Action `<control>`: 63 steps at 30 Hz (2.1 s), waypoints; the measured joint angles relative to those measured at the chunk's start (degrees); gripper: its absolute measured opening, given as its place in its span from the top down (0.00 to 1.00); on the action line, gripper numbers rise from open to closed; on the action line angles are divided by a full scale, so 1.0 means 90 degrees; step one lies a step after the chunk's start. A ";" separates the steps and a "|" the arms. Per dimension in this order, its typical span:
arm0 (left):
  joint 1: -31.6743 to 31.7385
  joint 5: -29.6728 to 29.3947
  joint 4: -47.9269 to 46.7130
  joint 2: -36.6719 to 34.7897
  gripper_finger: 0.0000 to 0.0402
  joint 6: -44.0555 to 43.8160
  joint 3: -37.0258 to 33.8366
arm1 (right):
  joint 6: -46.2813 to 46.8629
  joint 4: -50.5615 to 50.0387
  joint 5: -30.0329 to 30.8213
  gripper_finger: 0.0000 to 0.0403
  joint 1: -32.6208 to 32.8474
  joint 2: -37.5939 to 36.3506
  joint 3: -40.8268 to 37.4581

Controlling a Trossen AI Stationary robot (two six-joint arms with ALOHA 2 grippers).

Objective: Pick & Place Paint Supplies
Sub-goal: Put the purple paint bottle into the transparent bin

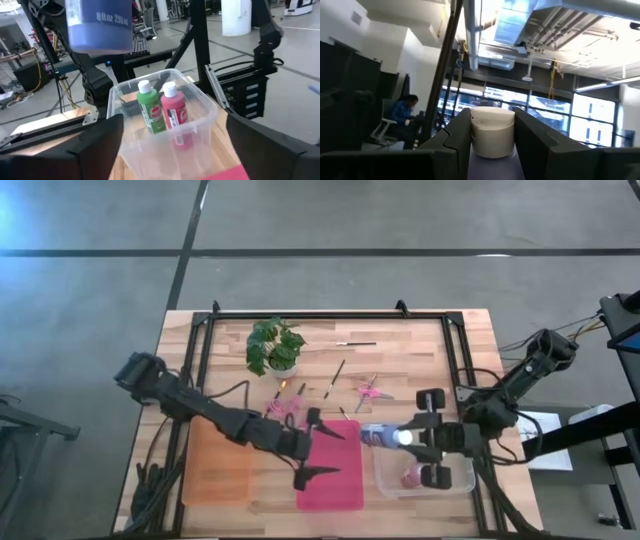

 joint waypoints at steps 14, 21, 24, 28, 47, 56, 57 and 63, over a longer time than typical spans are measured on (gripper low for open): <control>0.0299 0.0032 0.0422 0.0280 0.65 0.0321 0.0419 | 0.0225 0.0143 -0.0811 0.72 -0.0068 0.0253 0.0047; 0.0525 0.0293 0.0514 0.0280 0.79 0.0192 0.0435 | 0.0182 0.0330 -0.1050 0.72 -0.0073 0.0386 0.0137; 0.0599 0.0452 0.0732 0.0280 0.89 0.0076 0.0435 | 0.0129 0.0343 -0.1082 0.72 -0.0074 0.0439 0.0203; 0.0636 0.0797 0.0821 0.0285 0.98 -0.0034 0.0525 | 0.0076 0.0326 -0.1106 0.72 -0.0124 0.0603 0.0272; 0.0469 0.1154 0.0704 0.0409 0.99 -0.0038 0.0848 | 0.0079 -0.0063 -0.1319 0.72 -0.0282 0.0722 0.0467; 0.0395 0.1151 0.0704 0.0381 0.99 -0.0038 0.0826 | 0.0232 -0.0387 -0.1260 0.72 -0.0262 0.0613 0.0406; 0.0379 0.1156 0.0704 0.0359 0.99 -0.0038 0.0826 | 0.0278 -0.0478 -0.1258 0.72 -0.0262 0.0587 0.0406; 0.0252 0.1172 0.0659 0.0193 0.99 -0.0018 0.0829 | 0.0366 -0.0602 -0.1258 0.72 -0.0241 0.0542 0.0404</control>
